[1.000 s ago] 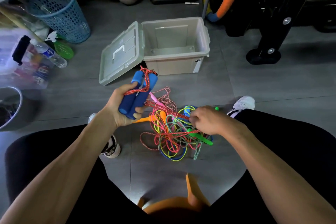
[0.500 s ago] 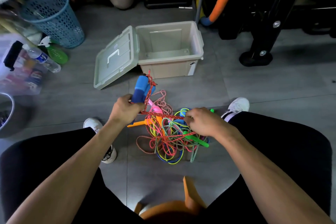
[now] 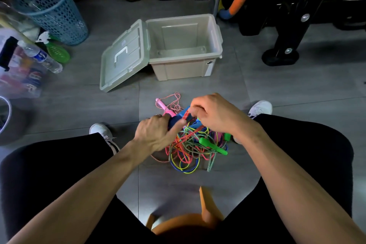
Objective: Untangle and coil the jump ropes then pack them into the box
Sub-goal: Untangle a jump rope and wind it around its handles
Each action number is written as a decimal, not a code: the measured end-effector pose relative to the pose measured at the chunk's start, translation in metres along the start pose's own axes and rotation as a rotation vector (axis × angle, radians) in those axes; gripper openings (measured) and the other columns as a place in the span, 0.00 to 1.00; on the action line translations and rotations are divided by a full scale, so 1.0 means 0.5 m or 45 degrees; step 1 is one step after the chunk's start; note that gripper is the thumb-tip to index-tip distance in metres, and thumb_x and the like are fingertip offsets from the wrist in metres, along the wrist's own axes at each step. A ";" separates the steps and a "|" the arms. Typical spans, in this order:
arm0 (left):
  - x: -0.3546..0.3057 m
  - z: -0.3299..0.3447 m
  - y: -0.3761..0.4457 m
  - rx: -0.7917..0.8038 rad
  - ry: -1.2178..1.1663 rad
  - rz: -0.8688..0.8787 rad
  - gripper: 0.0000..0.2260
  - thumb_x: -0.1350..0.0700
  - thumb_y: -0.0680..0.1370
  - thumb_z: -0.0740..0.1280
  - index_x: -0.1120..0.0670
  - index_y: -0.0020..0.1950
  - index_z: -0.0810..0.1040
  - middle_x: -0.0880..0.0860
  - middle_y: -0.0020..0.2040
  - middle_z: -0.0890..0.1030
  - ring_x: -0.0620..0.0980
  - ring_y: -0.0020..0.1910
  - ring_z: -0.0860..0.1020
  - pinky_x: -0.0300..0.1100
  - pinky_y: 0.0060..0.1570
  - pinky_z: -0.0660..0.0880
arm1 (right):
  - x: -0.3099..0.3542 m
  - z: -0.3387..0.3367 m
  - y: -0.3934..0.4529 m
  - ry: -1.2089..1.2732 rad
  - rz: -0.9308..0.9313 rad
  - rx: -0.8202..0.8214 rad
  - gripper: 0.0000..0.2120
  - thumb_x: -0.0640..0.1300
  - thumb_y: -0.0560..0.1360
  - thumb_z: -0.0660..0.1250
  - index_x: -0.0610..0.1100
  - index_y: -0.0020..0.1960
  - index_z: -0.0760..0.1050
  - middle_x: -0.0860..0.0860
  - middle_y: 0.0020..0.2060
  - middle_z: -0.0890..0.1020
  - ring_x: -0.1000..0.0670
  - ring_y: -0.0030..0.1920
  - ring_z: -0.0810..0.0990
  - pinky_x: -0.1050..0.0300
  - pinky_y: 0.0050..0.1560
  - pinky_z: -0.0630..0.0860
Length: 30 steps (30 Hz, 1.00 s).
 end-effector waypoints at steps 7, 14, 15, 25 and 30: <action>-0.001 0.024 0.007 0.148 0.126 -0.092 0.23 0.35 0.68 0.65 0.53 0.50 0.70 0.51 0.47 0.81 0.55 0.46 0.80 0.43 0.42 0.71 | 0.016 0.013 -0.001 0.078 -0.016 0.175 0.12 0.49 0.79 0.61 0.45 0.44 0.80 0.49 0.39 0.84 0.47 0.40 0.81 0.46 0.44 0.78; -0.024 0.035 0.011 0.253 0.256 -0.080 0.13 0.50 0.72 0.64 0.52 0.54 0.75 0.51 0.51 0.80 0.54 0.50 0.80 0.44 0.47 0.74 | 0.088 0.048 0.004 0.110 -0.104 0.331 0.12 0.45 0.81 0.60 0.43 0.43 0.79 0.49 0.41 0.84 0.50 0.40 0.80 0.53 0.44 0.76; -0.043 0.040 0.008 0.216 0.306 0.008 0.13 0.50 0.72 0.64 0.53 0.55 0.74 0.51 0.50 0.80 0.54 0.49 0.80 0.44 0.46 0.73 | 0.083 0.039 0.014 0.089 -0.096 0.319 0.12 0.45 0.80 0.61 0.43 0.44 0.80 0.49 0.42 0.84 0.50 0.42 0.80 0.55 0.45 0.75; -0.085 0.003 -0.033 -0.406 0.371 0.771 0.18 0.55 0.64 0.64 0.58 0.52 0.78 0.56 0.45 0.80 0.58 0.44 0.78 0.59 0.61 0.69 | -0.076 -0.035 0.072 -0.270 0.173 0.296 0.24 0.67 0.61 0.76 0.46 0.33 0.77 0.50 0.27 0.79 0.48 0.30 0.75 0.57 0.32 0.69; -0.070 0.002 -0.019 -0.327 0.405 0.709 0.28 0.50 0.60 0.75 0.55 0.58 0.78 0.55 0.51 0.79 0.59 0.51 0.77 0.67 0.65 0.64 | -0.081 -0.025 0.070 -0.203 0.108 0.272 0.17 0.61 0.68 0.74 0.48 0.35 0.78 0.51 0.28 0.79 0.45 0.35 0.78 0.50 0.37 0.75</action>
Point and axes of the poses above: each hand's wrist, its own y-axis towards the middle knuckle, its own z-axis out of the palm, x = y × z, the point moved 7 cm from there along y, towards the middle knuckle
